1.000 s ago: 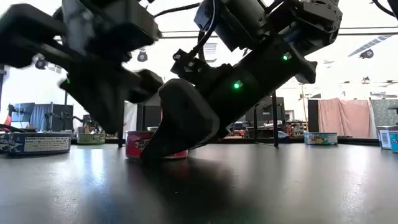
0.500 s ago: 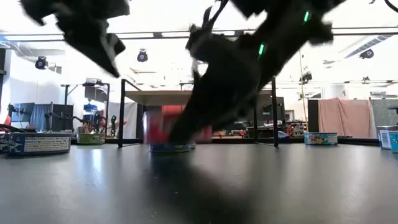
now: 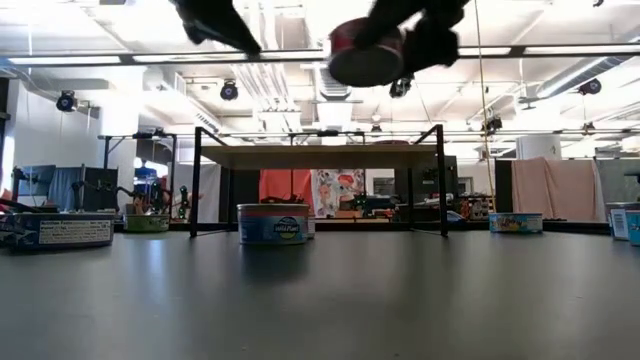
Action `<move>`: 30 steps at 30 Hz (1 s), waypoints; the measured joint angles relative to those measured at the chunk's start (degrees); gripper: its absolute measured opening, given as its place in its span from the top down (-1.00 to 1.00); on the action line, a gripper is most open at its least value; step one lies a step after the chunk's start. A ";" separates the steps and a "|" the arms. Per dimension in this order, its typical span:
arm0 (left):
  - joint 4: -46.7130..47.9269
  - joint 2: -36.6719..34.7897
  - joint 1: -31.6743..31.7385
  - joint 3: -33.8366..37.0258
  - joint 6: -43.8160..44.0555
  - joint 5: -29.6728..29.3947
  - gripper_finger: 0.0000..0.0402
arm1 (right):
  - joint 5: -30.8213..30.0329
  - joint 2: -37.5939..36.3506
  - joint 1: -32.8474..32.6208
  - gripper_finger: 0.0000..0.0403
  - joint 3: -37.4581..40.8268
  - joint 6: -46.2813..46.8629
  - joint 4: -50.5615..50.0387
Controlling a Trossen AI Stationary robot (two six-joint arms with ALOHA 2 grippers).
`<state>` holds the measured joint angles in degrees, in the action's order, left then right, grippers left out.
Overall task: Stack canned seafood by type on shelf
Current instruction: Stack the red tuna can on top of the other red tuna can on the shelf
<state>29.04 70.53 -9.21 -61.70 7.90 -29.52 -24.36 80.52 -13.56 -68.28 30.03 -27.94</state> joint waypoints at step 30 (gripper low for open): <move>-43.29 16.80 30.04 -1.41 -16.79 18.69 0.55 | 1.40 -3.22 44.29 -0.80 -0.93 -22.19 4.44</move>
<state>-14.25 87.33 20.83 -63.11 -8.89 -10.83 -22.96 77.30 30.74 -69.21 7.84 -23.50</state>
